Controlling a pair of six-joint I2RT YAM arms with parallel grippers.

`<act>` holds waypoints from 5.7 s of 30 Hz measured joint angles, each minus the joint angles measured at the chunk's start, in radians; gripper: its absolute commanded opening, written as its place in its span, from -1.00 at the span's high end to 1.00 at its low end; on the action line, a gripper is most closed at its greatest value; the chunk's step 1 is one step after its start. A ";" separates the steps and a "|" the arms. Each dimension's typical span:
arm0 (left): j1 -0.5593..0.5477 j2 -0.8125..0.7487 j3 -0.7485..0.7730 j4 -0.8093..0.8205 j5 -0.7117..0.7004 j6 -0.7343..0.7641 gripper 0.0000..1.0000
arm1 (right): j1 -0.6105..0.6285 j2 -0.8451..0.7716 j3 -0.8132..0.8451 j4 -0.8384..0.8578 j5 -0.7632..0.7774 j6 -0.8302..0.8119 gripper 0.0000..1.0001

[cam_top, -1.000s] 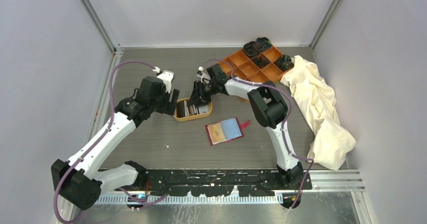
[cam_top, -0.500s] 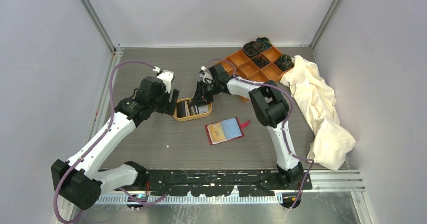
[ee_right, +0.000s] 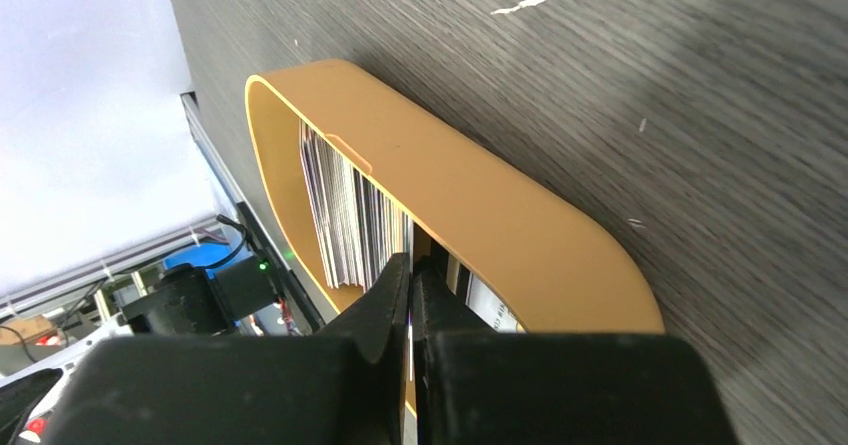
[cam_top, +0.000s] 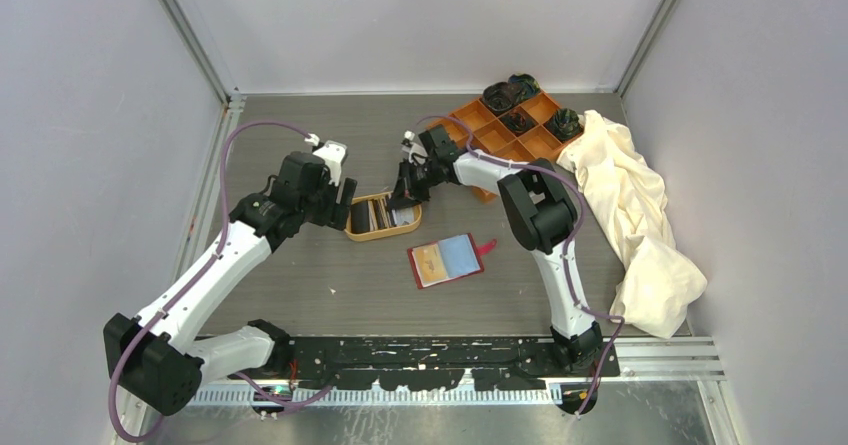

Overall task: Put the credit cards into the card holder
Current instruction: Pick up the credit card from the storage box.

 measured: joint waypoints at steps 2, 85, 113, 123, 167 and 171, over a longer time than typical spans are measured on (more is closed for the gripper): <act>0.000 0.000 0.000 0.000 0.000 0.002 -0.49 | -0.002 -0.007 -0.001 -0.011 0.010 -0.014 0.96; -0.774 0.128 0.775 -0.085 -0.159 -0.911 -0.57 | -0.238 -0.525 -0.420 0.216 -0.381 -0.018 0.97; -0.883 -0.004 0.206 0.299 -0.361 -0.664 -0.78 | -0.261 -0.632 -0.513 0.109 -0.400 -0.171 0.95; -0.486 -0.156 -0.488 0.959 0.092 -0.705 -0.62 | -0.261 -0.656 -0.552 0.119 -0.420 -0.202 0.95; -0.177 0.298 -0.754 2.008 0.527 -0.890 -0.26 | -0.239 -0.608 -0.532 -0.005 -0.475 -0.359 0.95; -0.167 0.359 -0.708 2.009 0.532 -0.912 -0.12 | -0.224 -0.608 -0.532 -0.010 -0.482 -0.360 0.95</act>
